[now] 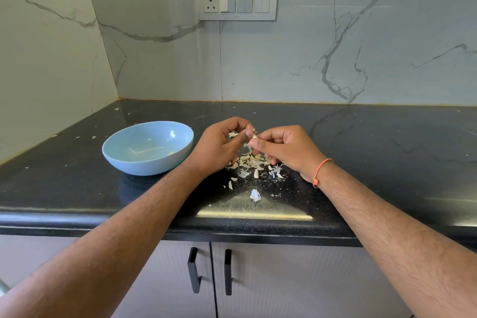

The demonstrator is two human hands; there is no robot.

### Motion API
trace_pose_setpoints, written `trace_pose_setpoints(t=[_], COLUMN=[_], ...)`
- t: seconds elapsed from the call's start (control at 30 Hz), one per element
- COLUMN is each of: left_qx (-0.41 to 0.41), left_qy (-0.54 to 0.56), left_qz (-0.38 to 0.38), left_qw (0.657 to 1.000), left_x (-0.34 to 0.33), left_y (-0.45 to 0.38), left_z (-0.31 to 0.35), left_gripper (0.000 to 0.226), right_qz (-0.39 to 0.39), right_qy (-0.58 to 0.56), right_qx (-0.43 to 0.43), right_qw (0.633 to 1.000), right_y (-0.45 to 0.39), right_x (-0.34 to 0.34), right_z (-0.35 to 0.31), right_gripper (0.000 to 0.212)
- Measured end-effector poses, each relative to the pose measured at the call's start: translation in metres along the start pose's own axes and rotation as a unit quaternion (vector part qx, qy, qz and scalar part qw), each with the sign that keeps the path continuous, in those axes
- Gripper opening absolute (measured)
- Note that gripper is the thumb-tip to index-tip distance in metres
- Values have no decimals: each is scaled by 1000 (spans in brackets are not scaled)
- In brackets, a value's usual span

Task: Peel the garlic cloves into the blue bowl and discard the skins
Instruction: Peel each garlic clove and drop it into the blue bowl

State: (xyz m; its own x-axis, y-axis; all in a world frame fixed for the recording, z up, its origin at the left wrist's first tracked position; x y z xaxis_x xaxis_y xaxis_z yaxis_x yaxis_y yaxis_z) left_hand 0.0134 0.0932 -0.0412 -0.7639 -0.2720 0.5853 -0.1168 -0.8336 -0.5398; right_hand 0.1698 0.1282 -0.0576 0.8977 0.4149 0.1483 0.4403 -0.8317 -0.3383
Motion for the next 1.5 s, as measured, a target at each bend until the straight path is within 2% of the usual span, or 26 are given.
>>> trace_pose_setpoints(t=[0.2,0.43,0.67,0.9,1.1,1.23,1.37,1.5], left_qx=[31,83,110,153,118,91,10,-11], left_qy=[0,83,108,123,66,-18,-86,-106], left_qz=[-14,-66,-100,-32,25,35,40,30], left_qw=[999,991,983,980,991,995,995,994], left_x=[-3,-15,-22,-10,4,7,6,5], left_y=[0,1,2,2,4,5,4,3], left_z=[0,-9,-10,-24,-17,-12,-3,3], left_gripper=[13,18,24,20,3,16,13,10], right_qz=[12,9,-4,9,62,71,70,69], right_qy=[56,92,126,108,138,162,195,207], right_qx=[29,42,51,66,86,91,91,94], right_qw=[998,995,991,992,985,980,974,971], right_y=[-3,-4,-5,1,-1,1,2,2], right_x=[4,2,-2,2,14,16,14,14], right_z=[0,-3,-5,-12,-15,-17,-18,-18], right_gripper=[9,13,15,19,15,12,10,11])
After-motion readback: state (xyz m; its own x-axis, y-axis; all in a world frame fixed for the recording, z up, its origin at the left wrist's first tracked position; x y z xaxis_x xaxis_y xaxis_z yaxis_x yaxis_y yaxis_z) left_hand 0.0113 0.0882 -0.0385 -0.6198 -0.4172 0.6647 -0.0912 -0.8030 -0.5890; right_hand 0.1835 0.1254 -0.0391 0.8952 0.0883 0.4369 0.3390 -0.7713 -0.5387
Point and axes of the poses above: each hand's wrist, its own y-axis away from the middle knuckle, its own x-axis out of the back of the hand, z = x × y, the point moved 9 cm from there along -y, towards the middle knuckle, and after that the axes turned 11 degrees about -y, right-handed, at the moved point
